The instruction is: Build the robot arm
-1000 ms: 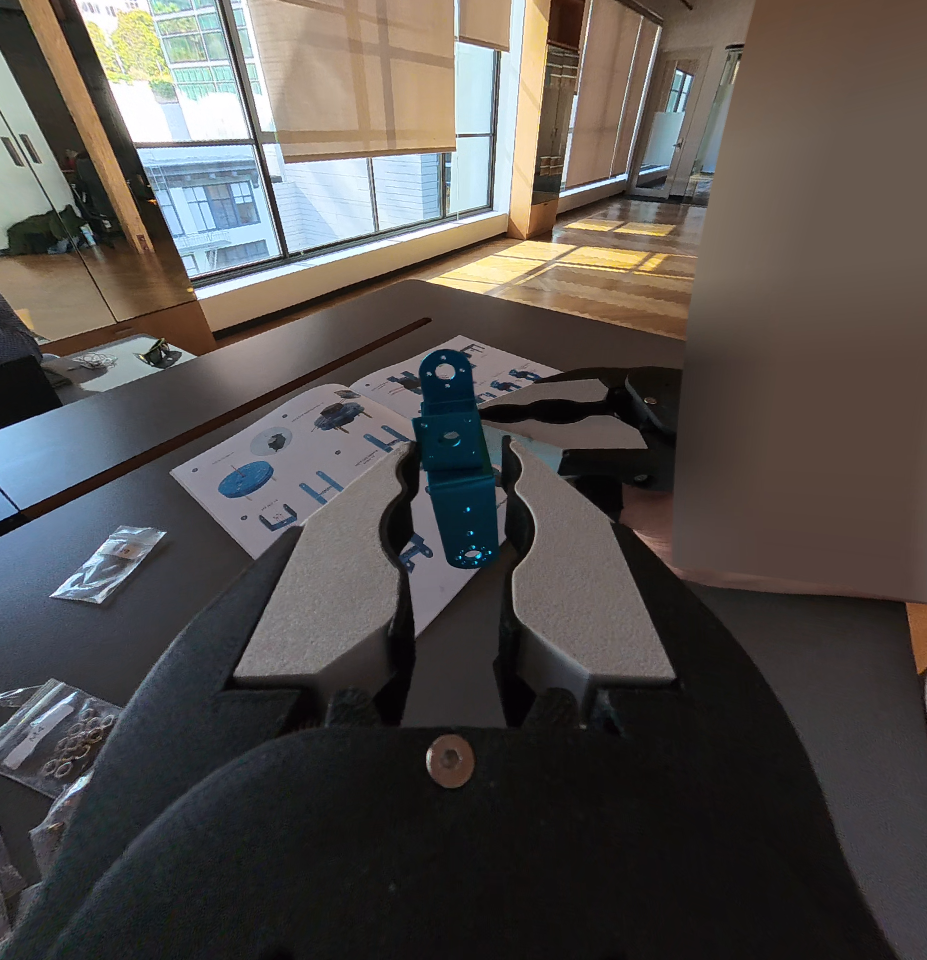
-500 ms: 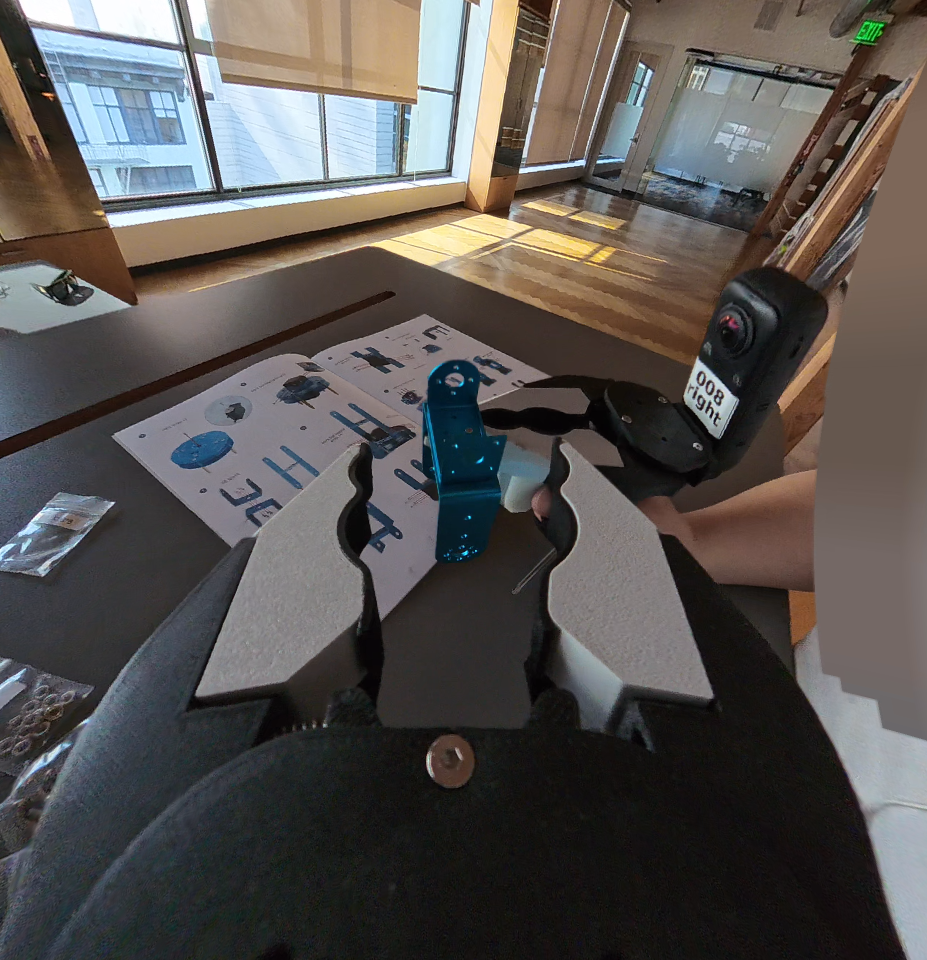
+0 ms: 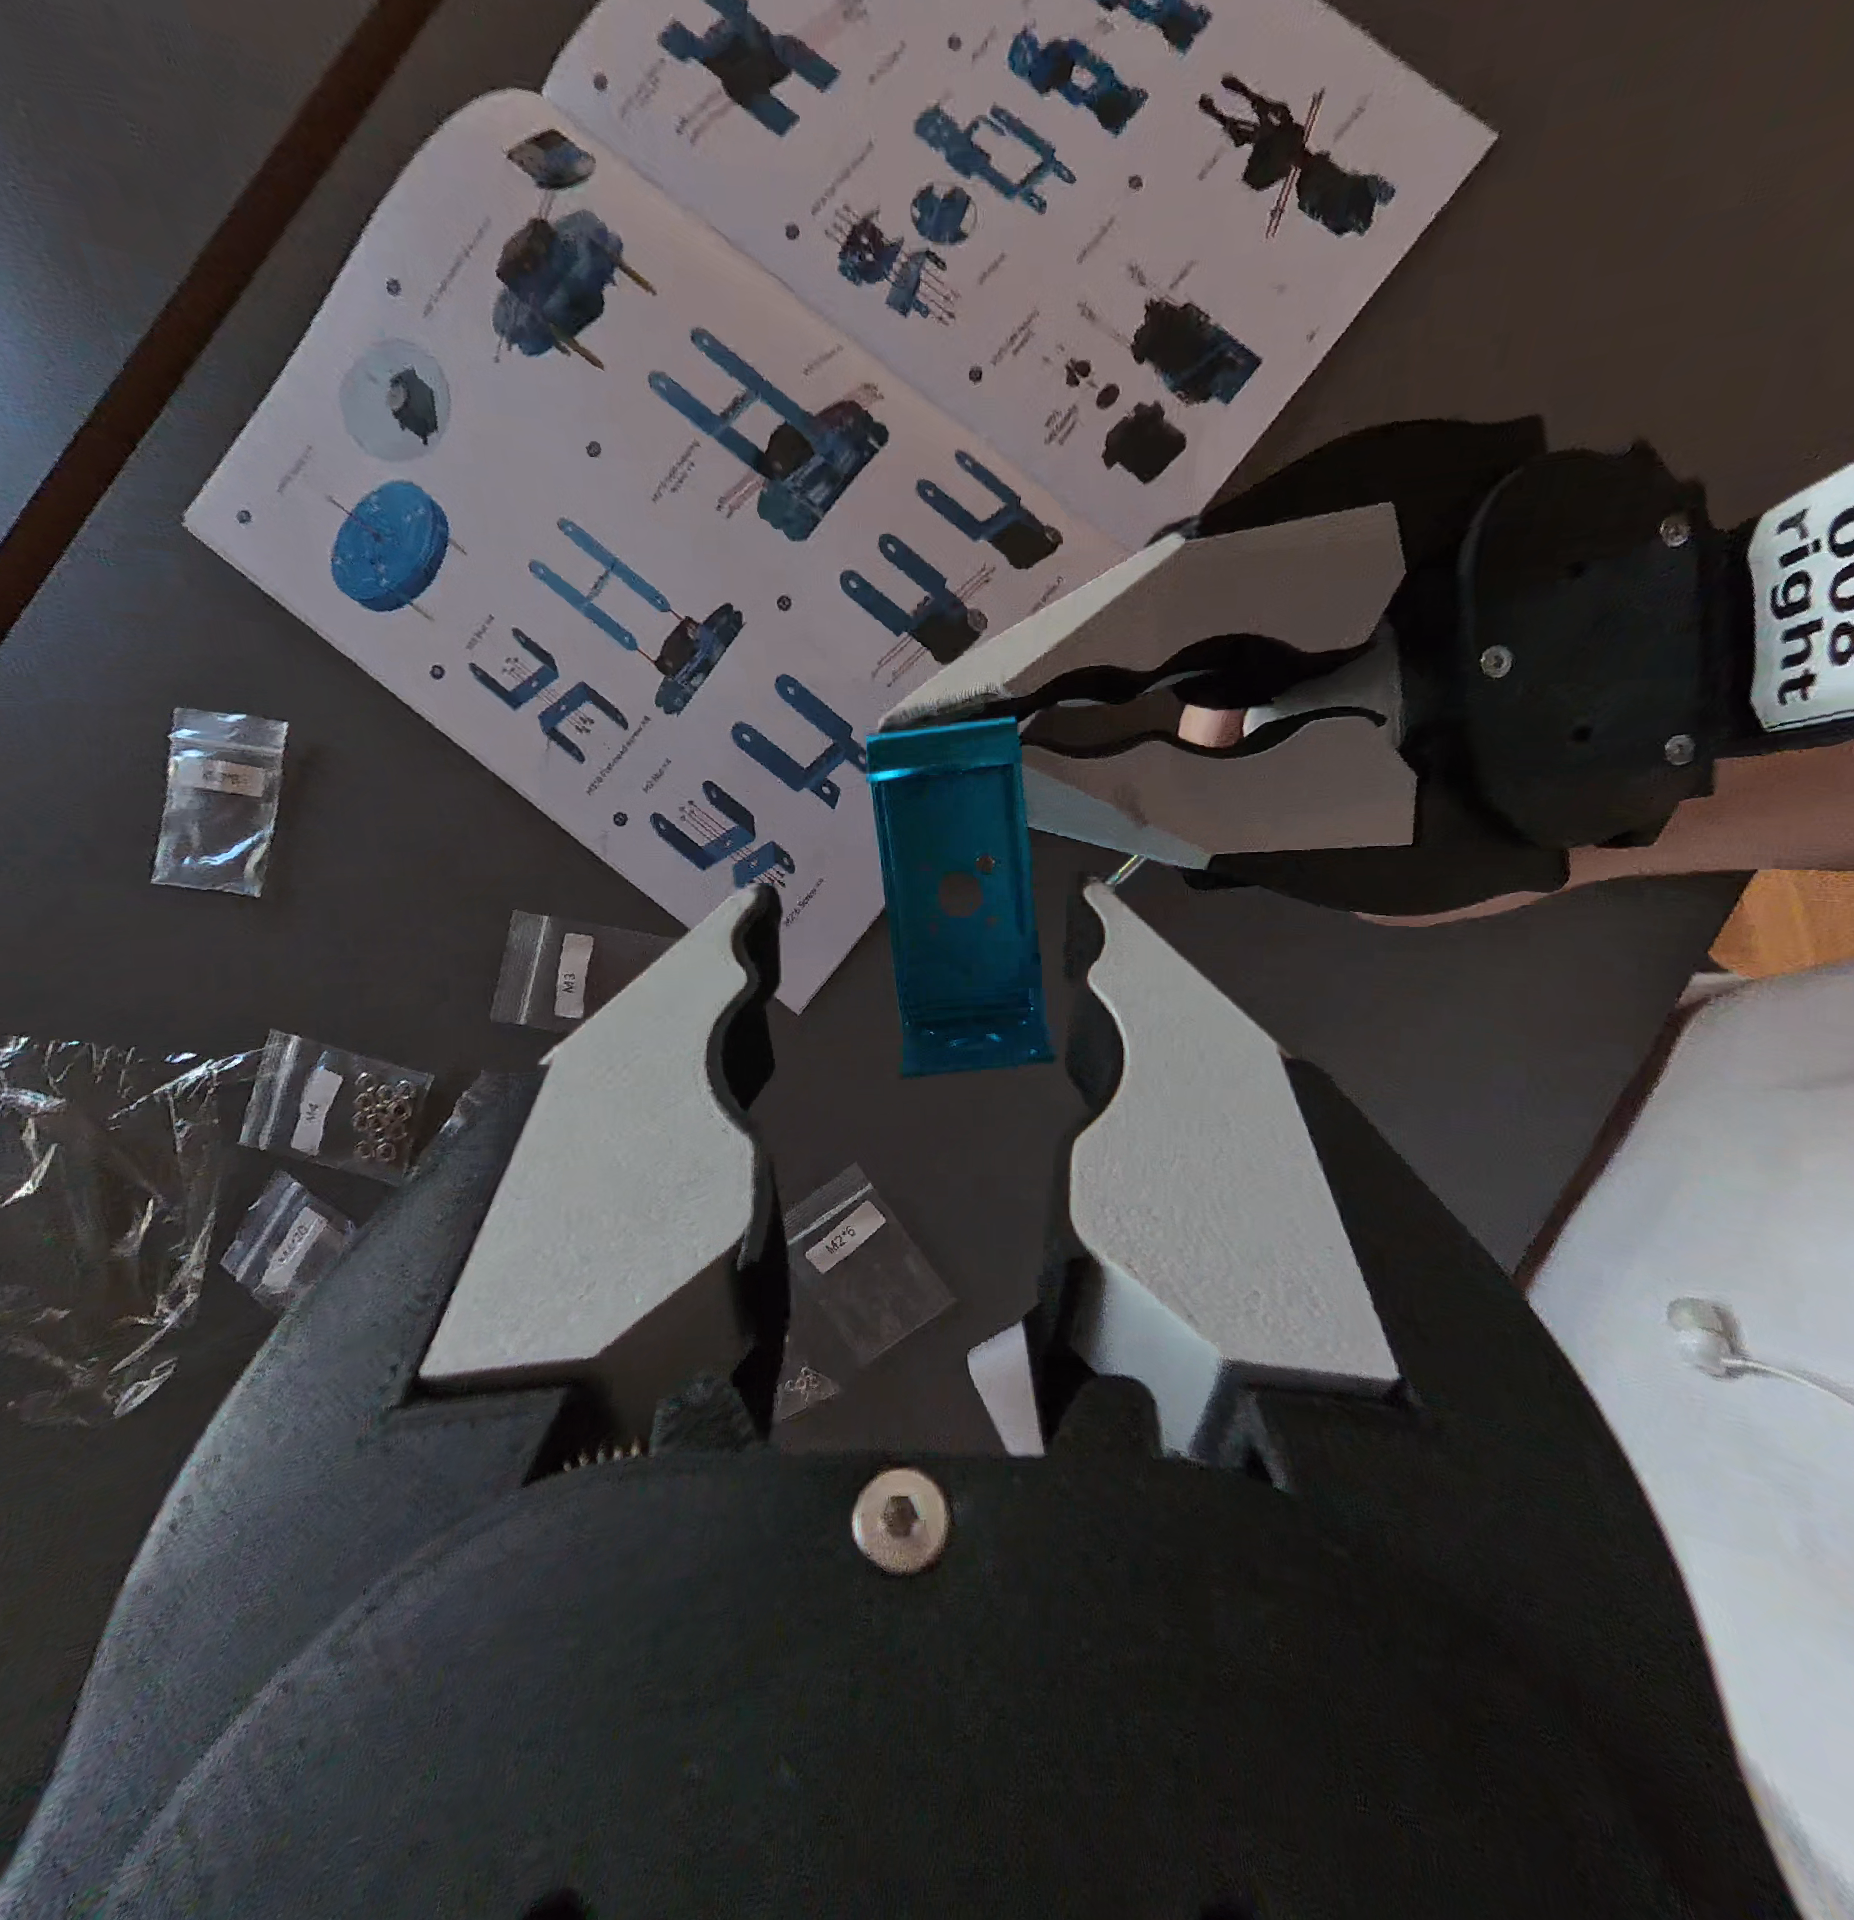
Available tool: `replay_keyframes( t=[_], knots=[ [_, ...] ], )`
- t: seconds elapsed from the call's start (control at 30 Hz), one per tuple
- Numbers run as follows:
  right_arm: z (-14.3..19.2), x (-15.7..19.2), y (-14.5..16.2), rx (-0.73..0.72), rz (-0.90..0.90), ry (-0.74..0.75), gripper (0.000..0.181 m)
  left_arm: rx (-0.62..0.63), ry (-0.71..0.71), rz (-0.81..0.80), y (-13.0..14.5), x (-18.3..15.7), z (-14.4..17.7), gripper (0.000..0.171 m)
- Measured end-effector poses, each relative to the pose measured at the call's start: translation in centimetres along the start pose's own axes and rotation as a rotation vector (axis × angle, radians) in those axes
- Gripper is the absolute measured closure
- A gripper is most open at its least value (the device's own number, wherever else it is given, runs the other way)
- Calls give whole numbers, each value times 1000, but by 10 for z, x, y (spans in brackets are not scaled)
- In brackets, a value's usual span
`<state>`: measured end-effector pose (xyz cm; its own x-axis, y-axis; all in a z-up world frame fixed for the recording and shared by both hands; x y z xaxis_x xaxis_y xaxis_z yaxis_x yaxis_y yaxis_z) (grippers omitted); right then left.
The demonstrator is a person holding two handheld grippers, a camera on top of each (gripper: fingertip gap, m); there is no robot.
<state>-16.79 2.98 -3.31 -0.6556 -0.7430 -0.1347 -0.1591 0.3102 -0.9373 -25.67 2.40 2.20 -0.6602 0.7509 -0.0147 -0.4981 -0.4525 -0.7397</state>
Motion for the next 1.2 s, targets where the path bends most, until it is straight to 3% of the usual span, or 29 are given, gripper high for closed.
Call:
replay_keyframes(
  t=[0.2,0.83,1.1,1.17,1.2],
  knots=[
    [1,-1,-2,-1,14,12,181,109,93,45,3,-5,-6,144],
    [-2,9,-1,-13,-2,-42,179,213,92,30,7,0,3,145],
    [-5,18,2,8,14,-91,167,204,114,67,14,2,14,145],
    [-5,20,2,11,16,-97,167,199,98,55,16,2,17,145],
    [-5,22,2,12,14,-112,175,198,99,55,17,2,18,145]
  ],
)
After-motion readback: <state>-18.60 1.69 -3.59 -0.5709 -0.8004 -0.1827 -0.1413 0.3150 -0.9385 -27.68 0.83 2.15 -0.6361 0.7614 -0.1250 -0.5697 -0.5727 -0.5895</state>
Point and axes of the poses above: each gripper's, where its closed fingertips meet, z back along the fingers, y out of its underside, x = y × z across the jaws, the point moved 7 cm from there along z, back along the fingers, and after that the axes turned 13 degrees about -x, right-handed, at the moved point
